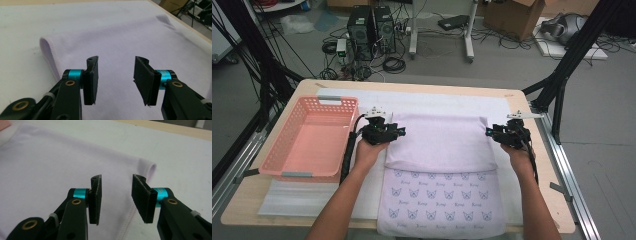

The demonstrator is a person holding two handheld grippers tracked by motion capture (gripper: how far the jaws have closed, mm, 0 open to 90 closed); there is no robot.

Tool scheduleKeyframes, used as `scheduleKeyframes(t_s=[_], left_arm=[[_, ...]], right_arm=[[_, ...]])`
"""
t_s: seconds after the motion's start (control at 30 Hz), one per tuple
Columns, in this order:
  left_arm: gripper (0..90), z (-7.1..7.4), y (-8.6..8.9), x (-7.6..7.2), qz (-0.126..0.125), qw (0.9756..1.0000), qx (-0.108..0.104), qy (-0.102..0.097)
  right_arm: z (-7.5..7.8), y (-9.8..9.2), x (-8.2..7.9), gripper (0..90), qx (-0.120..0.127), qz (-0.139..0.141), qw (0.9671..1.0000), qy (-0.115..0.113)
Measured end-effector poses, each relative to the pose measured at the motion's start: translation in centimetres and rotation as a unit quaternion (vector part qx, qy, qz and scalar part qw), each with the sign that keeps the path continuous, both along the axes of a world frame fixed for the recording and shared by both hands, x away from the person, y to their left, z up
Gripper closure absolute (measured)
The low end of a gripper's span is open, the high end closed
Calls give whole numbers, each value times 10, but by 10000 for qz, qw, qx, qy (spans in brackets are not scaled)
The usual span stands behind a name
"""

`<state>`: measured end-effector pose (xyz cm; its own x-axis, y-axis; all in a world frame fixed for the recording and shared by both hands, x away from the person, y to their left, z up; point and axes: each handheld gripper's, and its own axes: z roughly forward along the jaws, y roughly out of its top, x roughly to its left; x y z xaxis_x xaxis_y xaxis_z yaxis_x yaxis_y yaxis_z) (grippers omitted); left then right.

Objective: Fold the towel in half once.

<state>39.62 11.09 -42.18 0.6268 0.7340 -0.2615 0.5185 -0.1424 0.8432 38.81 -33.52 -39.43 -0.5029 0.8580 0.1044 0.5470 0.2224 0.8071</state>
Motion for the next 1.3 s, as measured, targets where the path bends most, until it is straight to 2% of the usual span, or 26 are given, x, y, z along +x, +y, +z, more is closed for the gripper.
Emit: scheduleKeyframes(t_s=[0.17,0.4,0.57,0.63,0.77,0.83,0.93,1.0,1.07,1.17,1.3], left_arm=[[521,-2,-1,-22,-193,9998,62,-68],[514,-5,2,-52,-391,9991,67,-155],[508,-10,11,-76,-501,9984,-150,-199],[505,-15,14,-83,-527,9984,-139,-178],[505,-23,17,-94,-584,9982,-8,-152],[540,-26,18,-100,-609,9981,85,-95],[720,-29,17,-104,-524,9982,296,8],[857,-28,16,-107,-434,9985,340,-51],[872,-28,16,-109,-395,9985,372,-58],[875,-28,19,-114,-362,9986,351,-142],[876,-25,21,-123,-455,9981,277,-310]], right_arm=[[3,6,-21,593,-22,235,9997,-7],[-16,0,-55,591,-62,433,9987,275],[-24,-8,-77,588,-5,486,9983,323],[-29,-11,-84,583,21,472,9980,419],[-36,-14,-87,591,30,375,9983,444],[-40,-13,-86,616,-4,358,9982,480],[-44,-11,-85,675,-30,385,9981,472],[-45,-10,-86,804,-38,401,9983,433],[-45,-9,-89,850,-76,435,9983,386],[-45,-10,-98,855,-63,417,9987,280],[-47,-12,-116,855,20,373,9993,98]])
